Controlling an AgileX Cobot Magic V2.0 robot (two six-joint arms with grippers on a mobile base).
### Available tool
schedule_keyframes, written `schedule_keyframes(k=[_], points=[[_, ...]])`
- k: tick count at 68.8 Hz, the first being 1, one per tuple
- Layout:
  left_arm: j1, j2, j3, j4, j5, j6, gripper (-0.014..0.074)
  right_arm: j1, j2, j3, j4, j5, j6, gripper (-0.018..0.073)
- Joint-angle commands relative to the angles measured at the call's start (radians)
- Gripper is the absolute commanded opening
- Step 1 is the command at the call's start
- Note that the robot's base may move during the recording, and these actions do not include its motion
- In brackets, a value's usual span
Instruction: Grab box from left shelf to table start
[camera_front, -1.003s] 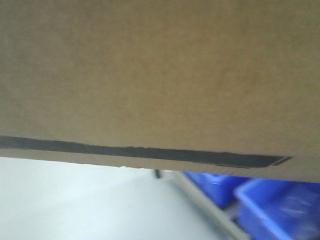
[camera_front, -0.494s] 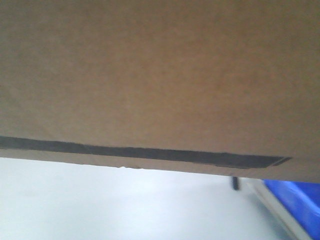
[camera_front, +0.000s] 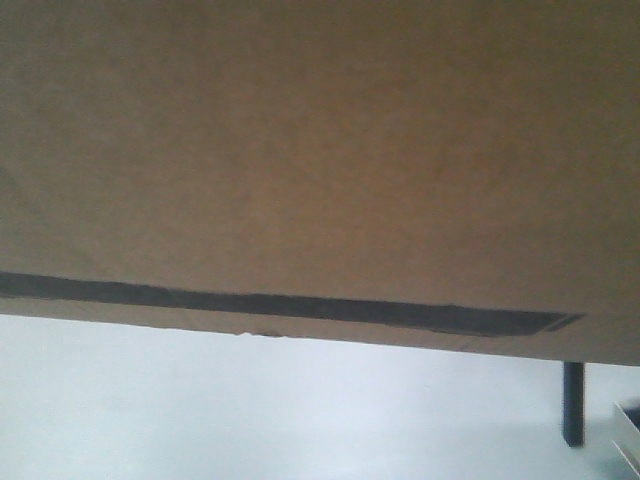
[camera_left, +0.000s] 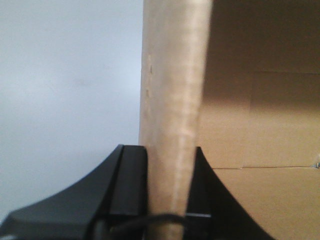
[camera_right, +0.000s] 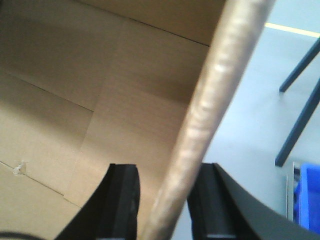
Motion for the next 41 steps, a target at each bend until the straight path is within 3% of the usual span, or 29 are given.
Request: schedule_keyframes(k=[1, 41], points=[[-0.012, 0.012, -0.036, -0.160, -0.125, -0.008, -0.0099, 0.013, 0.000, -0.033, 0.065, -0.165, -0.072, 0.0052], [-0.012, 0.012, -0.036, -0.160, -0.125, -0.008, -0.0099, 0.013, 0.000, -0.033, 0.065, -0.161, -0.072, 0.0052]])
